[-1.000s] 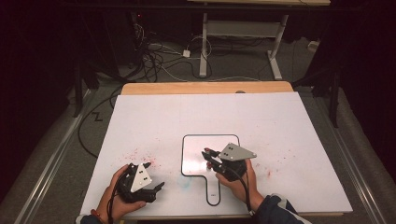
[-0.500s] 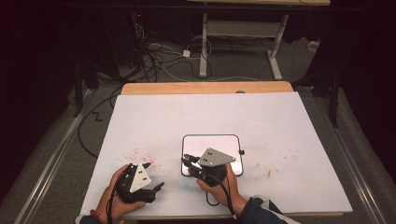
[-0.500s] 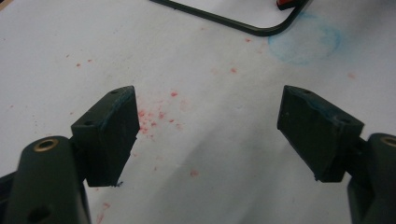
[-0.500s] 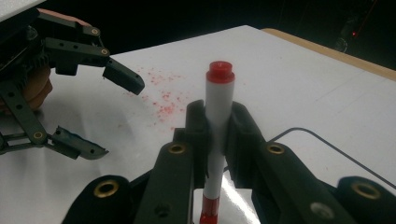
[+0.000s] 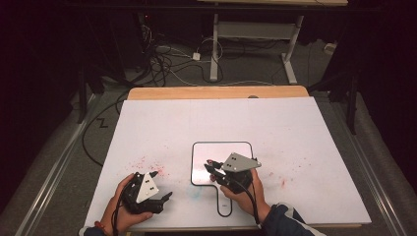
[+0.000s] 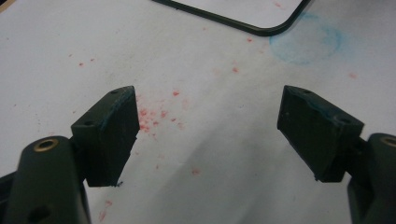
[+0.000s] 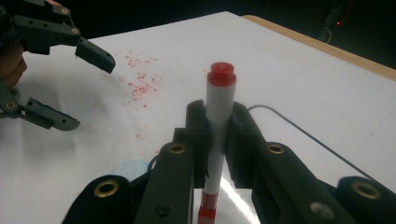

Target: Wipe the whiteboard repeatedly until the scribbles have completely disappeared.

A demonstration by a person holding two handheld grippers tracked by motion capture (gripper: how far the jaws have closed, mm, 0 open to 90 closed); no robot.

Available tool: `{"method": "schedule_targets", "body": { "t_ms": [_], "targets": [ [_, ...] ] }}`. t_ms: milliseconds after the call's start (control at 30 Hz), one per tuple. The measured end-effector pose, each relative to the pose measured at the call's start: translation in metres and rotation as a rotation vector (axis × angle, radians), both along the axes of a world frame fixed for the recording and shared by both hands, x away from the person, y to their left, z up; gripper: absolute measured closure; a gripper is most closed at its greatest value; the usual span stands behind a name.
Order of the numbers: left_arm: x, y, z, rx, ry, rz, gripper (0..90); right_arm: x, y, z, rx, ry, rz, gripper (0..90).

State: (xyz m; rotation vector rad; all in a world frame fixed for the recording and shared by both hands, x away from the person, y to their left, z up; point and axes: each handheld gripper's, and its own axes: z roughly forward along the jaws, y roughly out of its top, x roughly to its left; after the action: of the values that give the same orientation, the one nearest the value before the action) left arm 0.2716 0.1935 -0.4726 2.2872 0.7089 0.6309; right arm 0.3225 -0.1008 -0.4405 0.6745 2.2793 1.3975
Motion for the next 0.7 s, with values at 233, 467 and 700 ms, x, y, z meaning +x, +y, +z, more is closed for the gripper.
{"method": "schedule_targets", "body": {
  "t_ms": [233,467,700],
  "targets": [
    [0.000,0.000,0.000,-0.002,0.001,-0.001,20.1,-0.001,0.019,-0.005,0.045,-0.002,0.060,81.4],
    [0.000,0.001,0.000,-0.005,0.000,-0.001,20.2,0.001,0.035,-0.007,0.059,-0.008,0.099,81.4],
    [-0.001,0.001,0.000,-0.004,0.002,-0.002,20.1,0.009,0.025,-0.004,0.024,-0.022,0.019,81.4]
  ]
}}
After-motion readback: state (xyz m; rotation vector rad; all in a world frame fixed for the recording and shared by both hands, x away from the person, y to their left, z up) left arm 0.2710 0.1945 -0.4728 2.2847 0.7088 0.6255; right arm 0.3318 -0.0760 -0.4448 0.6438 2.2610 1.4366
